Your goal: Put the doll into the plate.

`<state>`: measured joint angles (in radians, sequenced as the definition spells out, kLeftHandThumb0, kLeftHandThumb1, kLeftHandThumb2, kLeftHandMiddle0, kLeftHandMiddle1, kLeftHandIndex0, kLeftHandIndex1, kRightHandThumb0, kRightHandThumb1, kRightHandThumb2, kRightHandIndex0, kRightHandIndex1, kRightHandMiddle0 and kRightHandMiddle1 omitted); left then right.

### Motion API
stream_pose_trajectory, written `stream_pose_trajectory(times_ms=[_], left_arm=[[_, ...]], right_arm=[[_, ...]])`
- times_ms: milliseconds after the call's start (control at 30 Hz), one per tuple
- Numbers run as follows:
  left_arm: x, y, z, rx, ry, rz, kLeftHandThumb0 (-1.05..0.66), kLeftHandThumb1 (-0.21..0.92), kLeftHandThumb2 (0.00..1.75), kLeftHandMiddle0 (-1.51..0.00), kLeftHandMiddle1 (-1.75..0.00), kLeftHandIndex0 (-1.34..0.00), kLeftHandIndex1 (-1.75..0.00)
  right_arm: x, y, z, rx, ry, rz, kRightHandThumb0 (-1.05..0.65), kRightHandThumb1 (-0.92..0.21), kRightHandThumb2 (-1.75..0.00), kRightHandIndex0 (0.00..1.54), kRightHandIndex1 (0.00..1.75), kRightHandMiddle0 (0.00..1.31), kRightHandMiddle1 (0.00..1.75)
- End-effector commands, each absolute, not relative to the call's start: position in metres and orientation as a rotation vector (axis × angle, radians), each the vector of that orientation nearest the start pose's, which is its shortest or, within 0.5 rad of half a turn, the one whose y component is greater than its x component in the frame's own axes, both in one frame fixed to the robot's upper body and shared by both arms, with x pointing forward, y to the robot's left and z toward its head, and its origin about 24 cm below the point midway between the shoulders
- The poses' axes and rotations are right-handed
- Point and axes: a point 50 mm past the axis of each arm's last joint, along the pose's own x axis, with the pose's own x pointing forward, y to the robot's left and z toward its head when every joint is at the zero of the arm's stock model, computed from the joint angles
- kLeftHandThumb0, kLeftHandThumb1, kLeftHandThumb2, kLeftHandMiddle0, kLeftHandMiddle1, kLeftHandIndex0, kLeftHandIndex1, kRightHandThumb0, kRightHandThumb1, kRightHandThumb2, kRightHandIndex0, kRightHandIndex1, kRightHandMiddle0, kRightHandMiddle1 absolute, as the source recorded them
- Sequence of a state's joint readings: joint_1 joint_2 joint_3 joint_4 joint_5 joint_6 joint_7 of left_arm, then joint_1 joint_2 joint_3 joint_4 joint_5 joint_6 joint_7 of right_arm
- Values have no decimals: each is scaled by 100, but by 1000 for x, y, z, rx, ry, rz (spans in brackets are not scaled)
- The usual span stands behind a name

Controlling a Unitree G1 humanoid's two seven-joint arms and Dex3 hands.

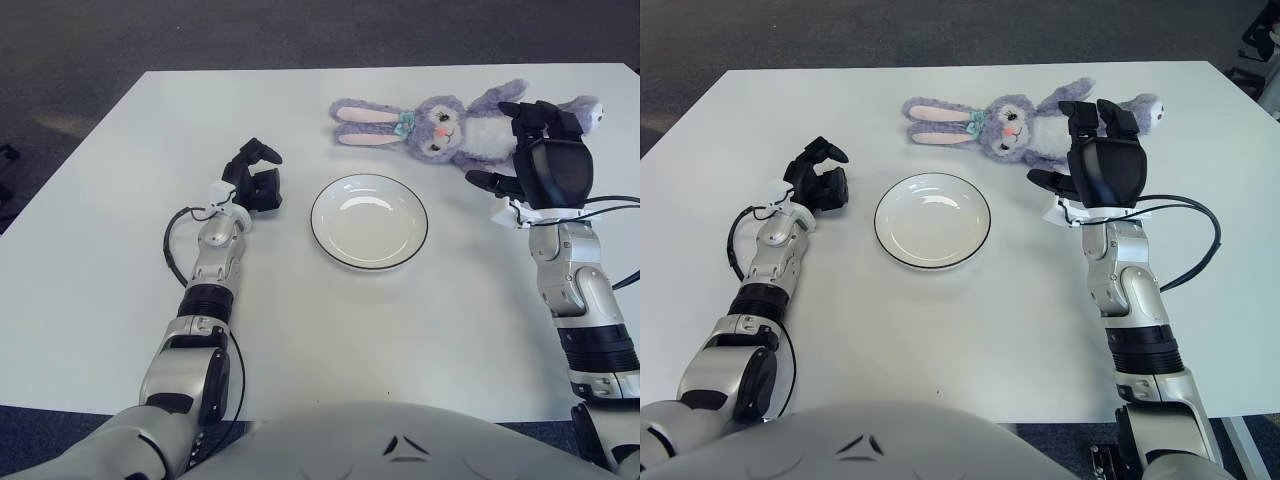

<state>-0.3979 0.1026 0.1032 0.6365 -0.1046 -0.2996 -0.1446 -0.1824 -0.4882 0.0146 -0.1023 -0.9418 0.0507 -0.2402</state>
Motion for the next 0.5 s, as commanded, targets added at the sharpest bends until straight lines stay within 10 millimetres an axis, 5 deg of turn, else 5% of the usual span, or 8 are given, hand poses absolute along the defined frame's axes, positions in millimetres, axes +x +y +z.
stream_pose_trajectory(times_ms=[0,467], left_arm=[[285,166,-25,-29,190,-91,-45,41,120,-120,-175,-54,-175],[286,165,-26,-17,182,-105,-44,43,118,-122,-175,-53,-175]], right_arm=[[279,-213,155,-1406,-480,-355,-80,-89,-43,15,14,0,53],[283,-211,163,-1473,-436,-302,-93,-92,-65,12,6,0,28]])
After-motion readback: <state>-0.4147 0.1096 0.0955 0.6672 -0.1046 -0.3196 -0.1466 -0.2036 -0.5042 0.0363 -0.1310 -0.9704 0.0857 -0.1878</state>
